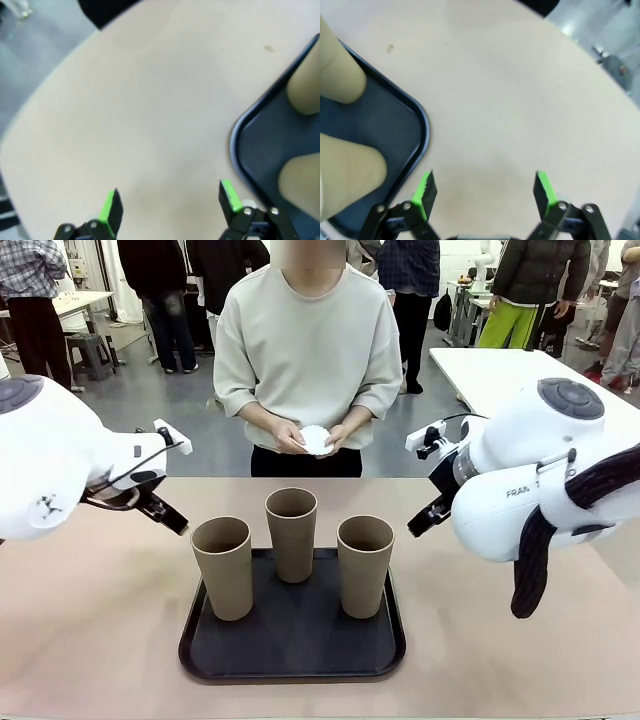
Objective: Place coasters on the table and set cups on them.
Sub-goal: Pick up one Reusable plastic cup and place it on a coaster set by the human.
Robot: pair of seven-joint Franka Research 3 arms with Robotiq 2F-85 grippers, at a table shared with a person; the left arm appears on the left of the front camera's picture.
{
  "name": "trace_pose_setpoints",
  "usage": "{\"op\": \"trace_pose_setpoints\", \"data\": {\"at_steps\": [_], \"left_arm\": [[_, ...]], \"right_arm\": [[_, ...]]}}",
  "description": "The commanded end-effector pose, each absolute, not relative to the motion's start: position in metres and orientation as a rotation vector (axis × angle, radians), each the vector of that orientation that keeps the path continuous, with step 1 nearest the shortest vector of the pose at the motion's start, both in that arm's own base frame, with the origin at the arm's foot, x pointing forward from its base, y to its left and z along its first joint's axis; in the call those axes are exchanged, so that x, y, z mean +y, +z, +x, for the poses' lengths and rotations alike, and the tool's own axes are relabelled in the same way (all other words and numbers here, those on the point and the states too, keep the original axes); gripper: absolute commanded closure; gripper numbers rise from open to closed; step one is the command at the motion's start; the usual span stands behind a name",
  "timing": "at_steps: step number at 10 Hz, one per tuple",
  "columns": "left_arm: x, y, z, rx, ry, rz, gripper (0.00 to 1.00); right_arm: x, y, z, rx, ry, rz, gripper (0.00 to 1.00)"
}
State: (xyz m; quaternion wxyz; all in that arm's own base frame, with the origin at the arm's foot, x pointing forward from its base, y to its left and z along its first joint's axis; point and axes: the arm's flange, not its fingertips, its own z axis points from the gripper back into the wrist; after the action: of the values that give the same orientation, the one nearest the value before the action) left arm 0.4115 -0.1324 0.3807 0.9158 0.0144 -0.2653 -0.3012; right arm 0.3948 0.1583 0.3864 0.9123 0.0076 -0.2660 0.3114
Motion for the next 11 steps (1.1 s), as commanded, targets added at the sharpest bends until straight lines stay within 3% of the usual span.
{"op": "trace_pose_setpoints", "data": {"at_steps": [1, 4, 7, 8, 9, 11], "left_arm": [[-0.121, 0.431, 0.390, -0.466, -0.638, 0.205, 0.00], [-0.098, 0.481, 0.327, -0.361, -0.726, 0.028, 0.00], [-0.085, 0.495, 0.267, -0.315, -0.683, -0.113, 0.00], [-0.081, 0.492, 0.262, -0.338, -0.621, -0.093, 0.00], [-0.103, 0.514, 0.296, -0.318, -0.735, -0.086, 0.00], [-0.103, 0.514, 0.296, -0.318, -0.735, -0.086, 0.00]], "right_arm": [[0.154, 0.433, 0.367, -0.490, 0.621, -0.013, 0.00], [0.146, 0.476, 0.287, -0.357, 0.627, 0.008, 0.00], [0.132, 0.479, 0.217, -0.243, 0.554, -0.071, 0.00], [0.128, 0.470, 0.218, -0.243, 0.530, -0.079, 0.00], [0.145, 0.509, 0.252, -0.269, 0.589, -0.062, 0.00], [0.145, 0.509, 0.252, -0.269, 0.589, -0.062, 0.00]]}}
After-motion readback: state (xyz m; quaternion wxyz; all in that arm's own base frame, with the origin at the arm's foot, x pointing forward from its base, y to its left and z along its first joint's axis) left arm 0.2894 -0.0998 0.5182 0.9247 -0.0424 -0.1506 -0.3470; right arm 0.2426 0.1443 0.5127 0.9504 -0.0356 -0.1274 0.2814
